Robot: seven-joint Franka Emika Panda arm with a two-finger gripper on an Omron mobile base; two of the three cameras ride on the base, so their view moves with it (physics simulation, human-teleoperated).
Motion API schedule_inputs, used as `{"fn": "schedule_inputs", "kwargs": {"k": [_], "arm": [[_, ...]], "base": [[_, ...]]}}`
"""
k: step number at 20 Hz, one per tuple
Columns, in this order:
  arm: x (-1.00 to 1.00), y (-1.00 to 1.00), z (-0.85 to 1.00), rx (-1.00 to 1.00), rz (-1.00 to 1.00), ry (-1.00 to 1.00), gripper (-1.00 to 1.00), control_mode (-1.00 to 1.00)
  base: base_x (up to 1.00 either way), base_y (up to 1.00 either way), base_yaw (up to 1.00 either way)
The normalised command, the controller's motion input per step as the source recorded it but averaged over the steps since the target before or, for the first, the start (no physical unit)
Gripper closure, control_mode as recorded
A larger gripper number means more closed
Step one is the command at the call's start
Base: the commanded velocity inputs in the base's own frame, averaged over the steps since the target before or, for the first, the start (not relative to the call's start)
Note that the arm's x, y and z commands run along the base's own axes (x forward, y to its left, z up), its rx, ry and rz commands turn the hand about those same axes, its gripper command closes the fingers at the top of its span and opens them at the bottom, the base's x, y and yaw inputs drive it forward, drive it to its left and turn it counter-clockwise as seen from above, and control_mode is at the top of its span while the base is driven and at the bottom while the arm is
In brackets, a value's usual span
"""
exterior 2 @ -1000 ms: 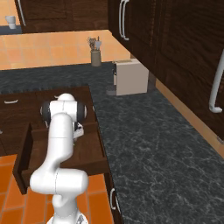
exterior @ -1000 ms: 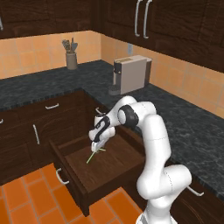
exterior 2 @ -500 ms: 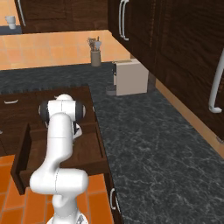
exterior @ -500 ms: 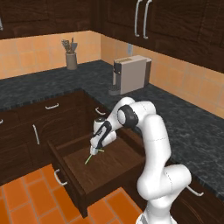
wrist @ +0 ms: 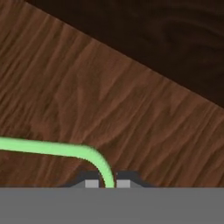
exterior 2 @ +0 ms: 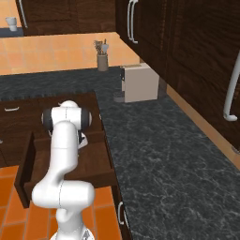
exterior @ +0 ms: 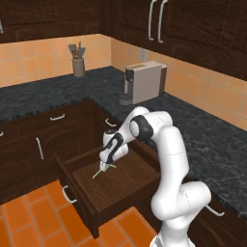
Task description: Take a straw from the drawer in front and place it inside the glass cup on the dining counter.
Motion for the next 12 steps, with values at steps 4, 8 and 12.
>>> {"fn": "schedule_inputs", "kwargs": {"k": [4,8,12], "arm": [[-0.33,0.00,0.19,0.00,-0.01,0.00,1.00,-1.00],[-0.45,0.00,0.88,0.00,-0.04,-0.04,1.00,-1.00],[-0.21,0.00,1.00,0.03,-0.01,-0.09,1.00,-1.00]], "base": [[0.00,0.00,0.00],[0.00,0.00,0.00],[0.00,0.00,0.00]]}}
